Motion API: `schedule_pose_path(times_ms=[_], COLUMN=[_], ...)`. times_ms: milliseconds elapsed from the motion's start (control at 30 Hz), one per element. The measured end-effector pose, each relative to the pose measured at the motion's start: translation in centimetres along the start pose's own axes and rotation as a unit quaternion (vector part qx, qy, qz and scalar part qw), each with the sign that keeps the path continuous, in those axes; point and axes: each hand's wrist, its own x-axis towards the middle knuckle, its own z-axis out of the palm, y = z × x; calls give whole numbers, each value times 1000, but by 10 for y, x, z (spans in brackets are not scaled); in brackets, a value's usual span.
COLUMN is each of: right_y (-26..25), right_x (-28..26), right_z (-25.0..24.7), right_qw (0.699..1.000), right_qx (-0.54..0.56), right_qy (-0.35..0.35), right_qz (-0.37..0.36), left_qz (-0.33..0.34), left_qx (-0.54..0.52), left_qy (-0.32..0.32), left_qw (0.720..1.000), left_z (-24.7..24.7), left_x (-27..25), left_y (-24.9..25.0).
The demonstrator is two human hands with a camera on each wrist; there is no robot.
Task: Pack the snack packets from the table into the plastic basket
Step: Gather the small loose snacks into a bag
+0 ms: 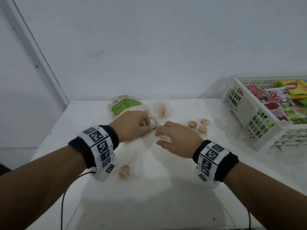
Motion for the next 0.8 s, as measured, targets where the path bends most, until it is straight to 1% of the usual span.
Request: schedule_pose_path(times_ms=[67,167,267,367,433,533,800], right_y=[-13,-34,-54,-67,-72,-77,-85], right_x=[7,17,25,31,34,33,26], right_z=[7,14,19,28,30,33,49], right_qw=[998,988,978,973,972,970,973], right_qx=[12,34,39,0,-33,-65,-67], right_qy=[-44,-105,-145,-182,-187,-193,-192], right_qz=[-50,-109,-142,-145,-141,-134,-105], left_qz=[-12,-64,-114,-130,-133,-134,-147], left_qx=[27,75,81,100,118,139,160], left_qy=[-38,-98,-120,-137,-144,-134,-133], left_qw=[999,990,983,977,973,972,967], left_z=[-4,-9,-10,-3,3,9,15], left_x=[-25,-62,-93,-112,-119,-121,-127], left_y=[-12,-39,-63,-72,-72,-70,-66])
